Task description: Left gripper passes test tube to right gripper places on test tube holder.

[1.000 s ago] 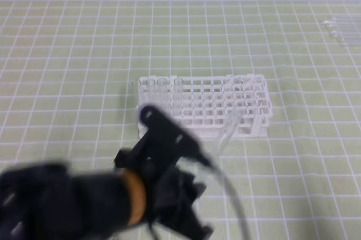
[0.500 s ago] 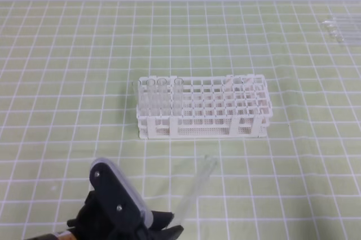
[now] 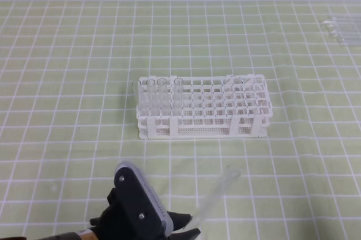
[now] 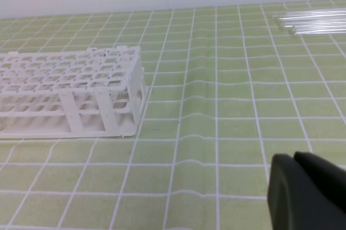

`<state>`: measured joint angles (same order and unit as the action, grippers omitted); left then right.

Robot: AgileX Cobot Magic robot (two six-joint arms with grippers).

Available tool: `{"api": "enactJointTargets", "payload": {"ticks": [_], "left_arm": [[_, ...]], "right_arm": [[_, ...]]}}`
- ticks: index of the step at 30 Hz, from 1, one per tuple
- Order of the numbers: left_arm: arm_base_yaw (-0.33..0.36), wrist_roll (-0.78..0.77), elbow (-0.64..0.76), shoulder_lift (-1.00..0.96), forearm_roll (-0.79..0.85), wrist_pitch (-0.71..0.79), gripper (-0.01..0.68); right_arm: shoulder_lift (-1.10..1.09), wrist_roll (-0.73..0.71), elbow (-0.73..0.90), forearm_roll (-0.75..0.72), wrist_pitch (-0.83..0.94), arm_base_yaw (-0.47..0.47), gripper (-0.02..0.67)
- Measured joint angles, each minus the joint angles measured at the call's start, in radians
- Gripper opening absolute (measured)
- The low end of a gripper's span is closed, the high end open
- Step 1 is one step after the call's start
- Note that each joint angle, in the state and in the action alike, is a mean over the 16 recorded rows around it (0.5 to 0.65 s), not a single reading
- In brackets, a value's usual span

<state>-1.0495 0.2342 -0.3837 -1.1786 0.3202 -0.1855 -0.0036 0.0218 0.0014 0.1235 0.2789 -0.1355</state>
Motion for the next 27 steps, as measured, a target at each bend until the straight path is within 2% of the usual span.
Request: {"api": "enactJointTargets", "payload": {"ticks": [5,17,20,27], "left_arm": [[0.000,-0.009,0.000,-0.041,0.000,-0.061,0.101],[0.000,-0.029,0.000,-0.075,0.000,-0.218,0.107],[0.000,-0.033,0.000,-0.075,0.000,-0.242,0.107],[0.000,-0.040,-0.004,-0.075,0.001,-0.269,0.108]], "right_arm": [[0.000,0.011,0.000,0.094,-0.022,0.000,-0.018],[0.000,0.046,-0.001,0.788,-0.229,0.000,-0.018],[0.000,0.041,-0.001,0.921,-0.271,0.000,-0.018],[0.000,-0.025,-0.008,0.979,-0.238,0.000,-0.018]]}}
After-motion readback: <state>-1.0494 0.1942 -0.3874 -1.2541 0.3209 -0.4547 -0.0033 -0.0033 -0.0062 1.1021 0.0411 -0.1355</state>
